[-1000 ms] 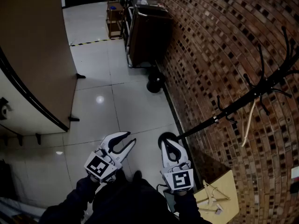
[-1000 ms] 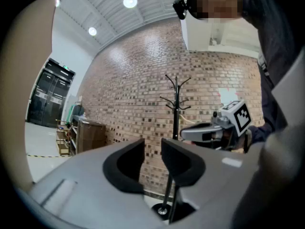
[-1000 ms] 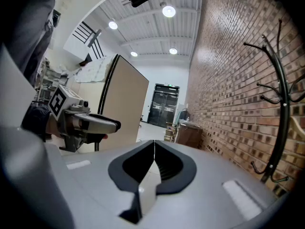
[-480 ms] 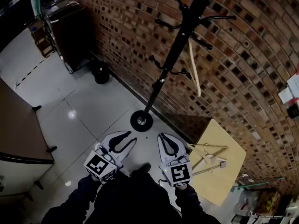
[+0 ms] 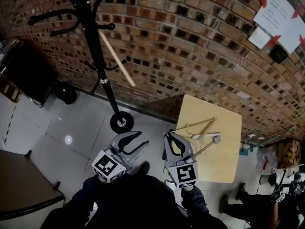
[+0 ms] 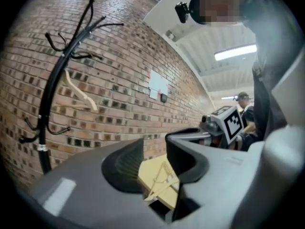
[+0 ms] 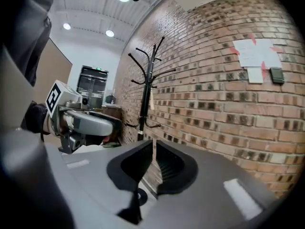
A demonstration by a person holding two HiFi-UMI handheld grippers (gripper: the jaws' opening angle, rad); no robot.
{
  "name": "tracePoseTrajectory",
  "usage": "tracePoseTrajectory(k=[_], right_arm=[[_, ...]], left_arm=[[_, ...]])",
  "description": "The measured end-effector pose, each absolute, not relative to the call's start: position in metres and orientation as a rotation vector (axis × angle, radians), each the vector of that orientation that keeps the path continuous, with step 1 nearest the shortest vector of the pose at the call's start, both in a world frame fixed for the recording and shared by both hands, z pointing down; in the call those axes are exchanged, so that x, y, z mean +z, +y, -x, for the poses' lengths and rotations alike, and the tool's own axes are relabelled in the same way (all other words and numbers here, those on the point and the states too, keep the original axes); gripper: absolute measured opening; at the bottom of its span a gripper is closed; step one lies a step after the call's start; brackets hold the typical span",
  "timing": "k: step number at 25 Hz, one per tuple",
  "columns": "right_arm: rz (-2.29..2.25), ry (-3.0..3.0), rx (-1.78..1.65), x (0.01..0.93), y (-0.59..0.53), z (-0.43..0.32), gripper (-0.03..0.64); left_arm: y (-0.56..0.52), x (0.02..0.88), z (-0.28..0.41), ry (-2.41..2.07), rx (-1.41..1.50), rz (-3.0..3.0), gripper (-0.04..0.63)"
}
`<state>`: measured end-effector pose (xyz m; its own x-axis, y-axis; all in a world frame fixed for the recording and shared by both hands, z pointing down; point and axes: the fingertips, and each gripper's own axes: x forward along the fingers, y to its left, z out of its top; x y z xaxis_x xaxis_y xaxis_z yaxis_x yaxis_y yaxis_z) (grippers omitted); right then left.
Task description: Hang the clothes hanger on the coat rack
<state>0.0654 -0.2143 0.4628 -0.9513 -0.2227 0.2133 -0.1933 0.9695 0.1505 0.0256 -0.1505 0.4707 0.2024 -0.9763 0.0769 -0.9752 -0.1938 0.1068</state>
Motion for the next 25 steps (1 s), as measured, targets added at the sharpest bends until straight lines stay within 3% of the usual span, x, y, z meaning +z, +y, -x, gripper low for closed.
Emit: tracePoseTrajectory(k=[12,25], right_arm=[[-1.024,-2.622,0.028,0.500,-0.315,-0.206,0.028],[-1.509,-2.264,0.166,0.517,-0.314,-0.270,0.028]], left_arm=[[-0.278,0.510,-0.113,-1.285,0.171,-2.677,0.179],[-0.334,0.614,-0.157,-0.695,0.511,-2.790,0.222]])
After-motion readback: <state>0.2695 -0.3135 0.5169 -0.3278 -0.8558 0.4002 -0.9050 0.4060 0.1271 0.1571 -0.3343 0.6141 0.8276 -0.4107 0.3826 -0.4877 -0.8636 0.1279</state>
